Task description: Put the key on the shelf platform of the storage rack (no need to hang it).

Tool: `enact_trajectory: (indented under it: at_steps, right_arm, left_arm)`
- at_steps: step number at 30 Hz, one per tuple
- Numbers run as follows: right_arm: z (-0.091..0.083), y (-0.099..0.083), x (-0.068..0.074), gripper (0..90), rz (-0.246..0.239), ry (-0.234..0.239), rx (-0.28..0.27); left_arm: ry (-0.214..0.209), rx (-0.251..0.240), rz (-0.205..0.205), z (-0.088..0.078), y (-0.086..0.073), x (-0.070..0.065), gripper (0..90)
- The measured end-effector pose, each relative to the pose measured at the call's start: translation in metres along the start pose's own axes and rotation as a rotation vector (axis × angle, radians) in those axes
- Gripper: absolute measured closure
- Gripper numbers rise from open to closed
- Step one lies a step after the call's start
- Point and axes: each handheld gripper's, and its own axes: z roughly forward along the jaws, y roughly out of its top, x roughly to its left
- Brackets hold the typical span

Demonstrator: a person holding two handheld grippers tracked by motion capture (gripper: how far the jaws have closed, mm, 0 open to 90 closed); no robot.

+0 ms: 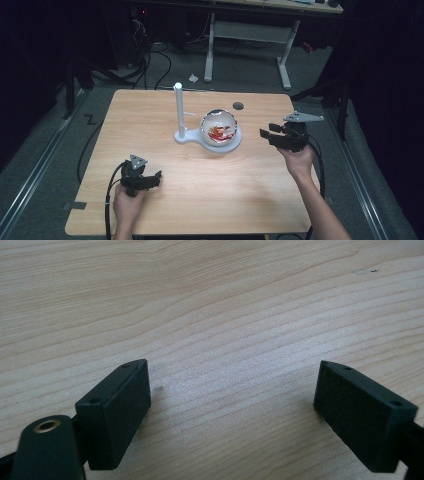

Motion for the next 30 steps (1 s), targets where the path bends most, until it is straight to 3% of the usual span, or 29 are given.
enact_trajectory:
  at_steps: [7,11,22,30]
  right_arm:
    - [-0.009,-0.003,0.002,50.5,-0.028,-0.032,-0.003]
    - [-0.012,-0.012,0.000,50.4,-0.007,-0.034,0.006]
    - [-0.028,-0.016,-0.002,50.1,-0.017,-0.047,-0.011]
    - [-0.036,-0.033,-0.008,51.8,0.024,-0.045,-0.024]
  left_arm:
    - [0.000,0.000,0.000,0.000,0.000,0.000,15.4]
    - [0.000,0.000,0.000,0.000,0.000,0.000,15.4]
    - [0.000,0.000,-0.001,0.000,0.000,0.000,15.4]
    - [0.001,0.000,0.000,0.000,0.000,0.000,15.4]
